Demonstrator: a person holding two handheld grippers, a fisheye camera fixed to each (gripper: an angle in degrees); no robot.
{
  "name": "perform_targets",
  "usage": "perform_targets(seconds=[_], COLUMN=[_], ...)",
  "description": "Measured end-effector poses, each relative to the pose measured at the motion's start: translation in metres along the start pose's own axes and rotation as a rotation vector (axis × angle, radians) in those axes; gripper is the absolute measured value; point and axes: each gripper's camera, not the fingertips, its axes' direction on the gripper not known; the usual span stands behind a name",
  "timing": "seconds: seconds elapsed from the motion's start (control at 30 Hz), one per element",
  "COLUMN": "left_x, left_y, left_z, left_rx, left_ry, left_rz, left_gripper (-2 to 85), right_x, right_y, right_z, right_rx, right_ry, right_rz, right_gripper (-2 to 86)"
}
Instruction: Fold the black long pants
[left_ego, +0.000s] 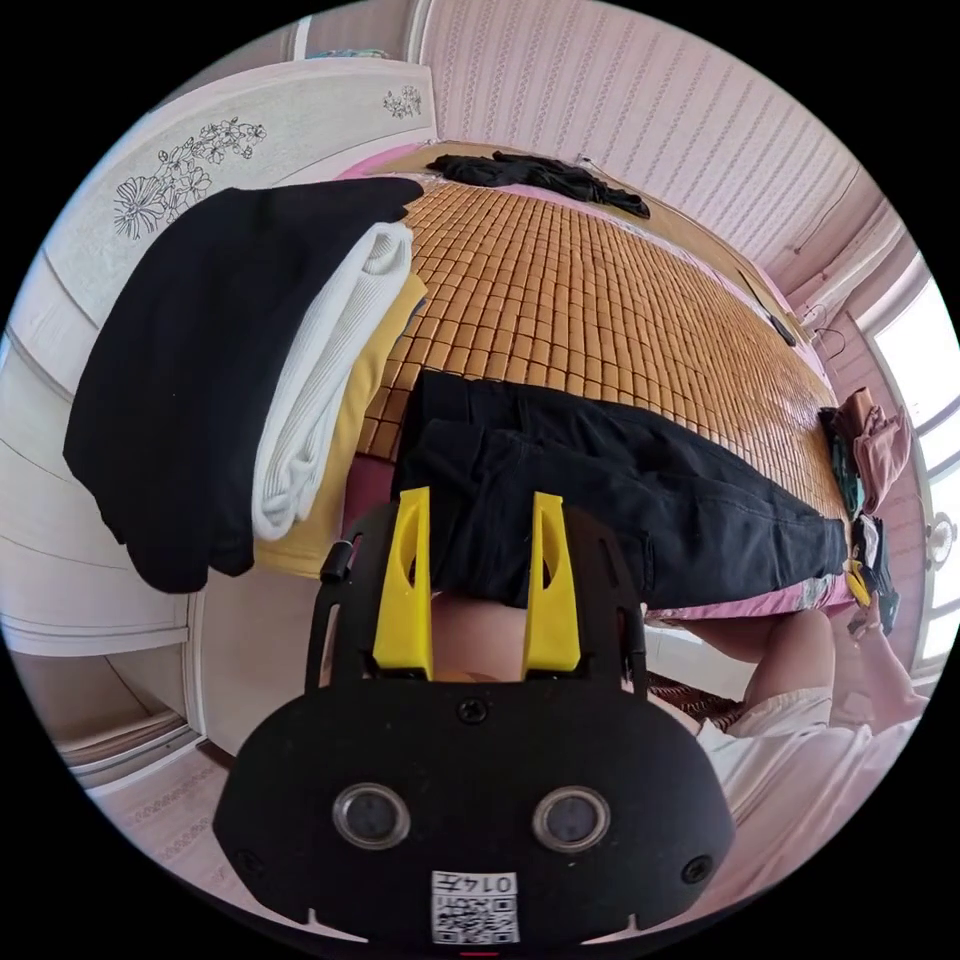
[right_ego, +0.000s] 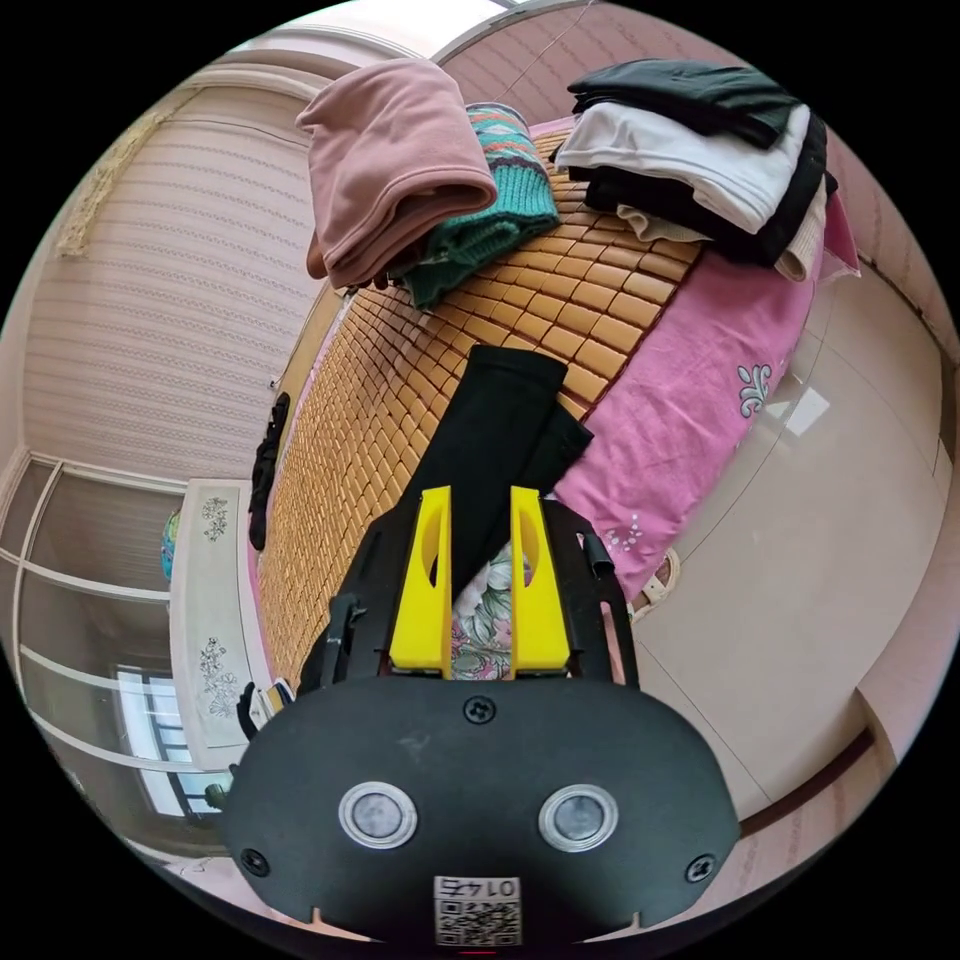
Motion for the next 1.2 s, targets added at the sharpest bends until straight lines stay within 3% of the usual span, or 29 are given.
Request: perform_targets(seconds=[0.2, 0.43, 0.7, 1.07, 1.2], left_x=[0.010, 0.003, 0.023, 0.028, 0.034], left_y=[-0.016, -0.018, -0.011, -0.026, -0.052], left_z=[0.035, 0.035, 0.005, -0.073, -0.100], left_rx=[-0.130, -0.154, -0.060, 0.161, 0.253], left_ry=[-0.049, 0.075, 0.056, 0.208, 0.175], left_rz=[-0.042, -0.058, 0.037, 0.083, 0.106], left_gripper=[14.3, 9.0, 1.2, 0.1, 0.6], right_x=[-0.008, -0.004, -0.003, -0.051, -0.072], right_y=[-0.007, -0.012, -0.010, -0.005, -0.002], right_z=[0.026, 0.025, 0.014, -0.022, -0.043], right_rx=[-0.066, -0.104, -0.084, -0.005, 0.068], right_ry=[0.067, 0.018, -0.087, -0.218, -0.286], right_rz=[0.014, -0.002, -0.015, -0.253, -0.370], right_gripper=[6.1, 0.6, 0.1, -0.1, -0.1])
